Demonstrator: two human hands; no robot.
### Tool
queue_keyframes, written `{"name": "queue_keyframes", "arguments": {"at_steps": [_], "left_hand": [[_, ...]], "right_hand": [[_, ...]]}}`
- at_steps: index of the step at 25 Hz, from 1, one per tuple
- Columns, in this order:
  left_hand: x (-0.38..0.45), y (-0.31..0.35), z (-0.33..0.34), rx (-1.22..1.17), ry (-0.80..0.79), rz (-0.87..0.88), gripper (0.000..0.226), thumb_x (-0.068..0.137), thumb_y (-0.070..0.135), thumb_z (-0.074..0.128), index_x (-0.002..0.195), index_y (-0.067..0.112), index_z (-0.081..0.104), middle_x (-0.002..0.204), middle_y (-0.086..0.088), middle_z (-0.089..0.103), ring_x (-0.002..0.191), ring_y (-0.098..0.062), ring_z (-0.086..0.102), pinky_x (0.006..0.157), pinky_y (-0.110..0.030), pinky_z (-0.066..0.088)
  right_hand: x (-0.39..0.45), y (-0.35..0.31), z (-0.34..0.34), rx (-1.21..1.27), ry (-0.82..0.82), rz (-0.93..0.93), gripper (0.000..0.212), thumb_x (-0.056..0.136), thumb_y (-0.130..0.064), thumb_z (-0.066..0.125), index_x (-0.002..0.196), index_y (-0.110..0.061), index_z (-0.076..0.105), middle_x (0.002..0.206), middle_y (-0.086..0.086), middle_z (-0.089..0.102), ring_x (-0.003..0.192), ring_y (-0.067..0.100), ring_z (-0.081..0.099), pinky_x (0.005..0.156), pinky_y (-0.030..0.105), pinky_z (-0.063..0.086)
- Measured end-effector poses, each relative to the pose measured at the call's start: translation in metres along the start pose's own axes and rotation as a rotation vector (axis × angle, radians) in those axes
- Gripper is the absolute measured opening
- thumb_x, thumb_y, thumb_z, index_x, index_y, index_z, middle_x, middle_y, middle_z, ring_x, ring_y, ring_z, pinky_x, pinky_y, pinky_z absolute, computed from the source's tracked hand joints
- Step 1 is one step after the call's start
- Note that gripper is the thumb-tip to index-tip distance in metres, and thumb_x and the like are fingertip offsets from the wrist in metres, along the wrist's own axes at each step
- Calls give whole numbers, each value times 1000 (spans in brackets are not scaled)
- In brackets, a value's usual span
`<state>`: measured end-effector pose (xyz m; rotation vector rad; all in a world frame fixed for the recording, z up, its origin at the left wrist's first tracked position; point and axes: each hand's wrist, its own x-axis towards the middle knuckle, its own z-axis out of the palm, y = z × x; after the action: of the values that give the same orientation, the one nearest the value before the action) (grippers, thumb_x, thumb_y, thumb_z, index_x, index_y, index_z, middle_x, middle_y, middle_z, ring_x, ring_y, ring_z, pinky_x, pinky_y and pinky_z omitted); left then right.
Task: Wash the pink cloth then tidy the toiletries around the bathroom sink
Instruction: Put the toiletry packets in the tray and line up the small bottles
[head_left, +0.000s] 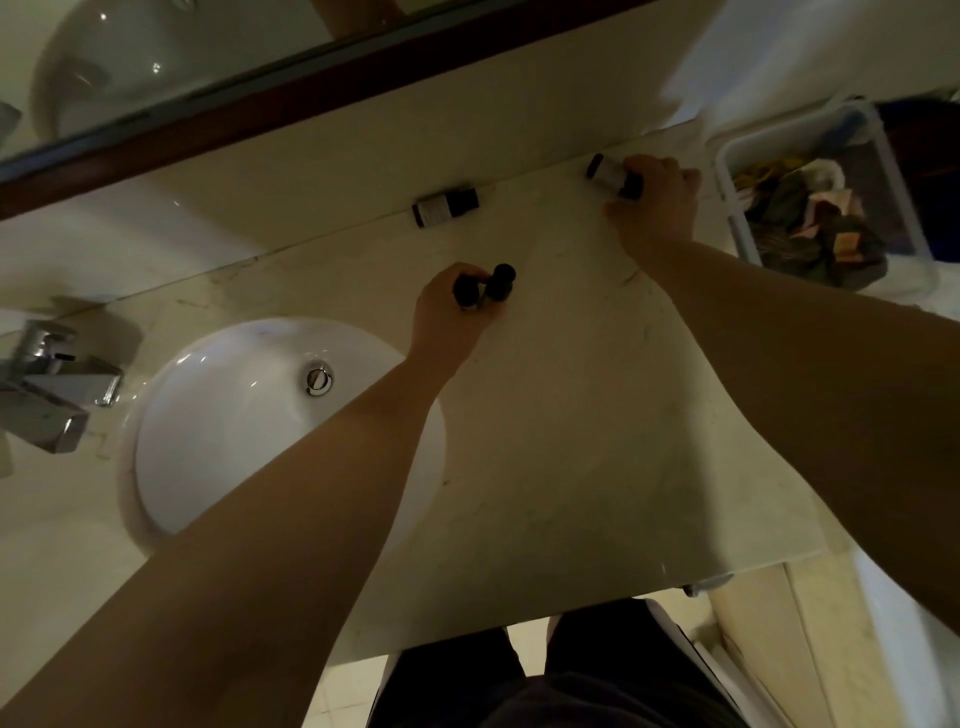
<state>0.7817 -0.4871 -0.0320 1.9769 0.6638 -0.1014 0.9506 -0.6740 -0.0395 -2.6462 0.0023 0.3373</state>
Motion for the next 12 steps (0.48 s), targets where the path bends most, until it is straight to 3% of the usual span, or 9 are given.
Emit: {"name": "queue_keyframes", "arguments": {"at_steps": [7, 12], "left_hand": [[-9, -3, -1, -44, 42, -50, 26, 72, 18, 79, 87, 25, 58, 80, 18, 53, 84, -12, 54, 74, -23, 44], [-14, -4, -2, -69, 57, -45, 27, 71, 18, 80, 87, 23, 58, 79, 17, 52, 84, -12, 53, 76, -25, 42]], "right_hand": [[-21, -5, 6, 33, -62, -4, 33, 85, -22, 56, 117, -20, 60, 111, 12, 59, 109, 32, 48, 88, 42, 46], [-50, -10, 2, 259, -157, -47, 29, 79, -22, 62, 108, -23, 61, 91, 4, 61, 80, 23, 59, 65, 33, 51]]}}
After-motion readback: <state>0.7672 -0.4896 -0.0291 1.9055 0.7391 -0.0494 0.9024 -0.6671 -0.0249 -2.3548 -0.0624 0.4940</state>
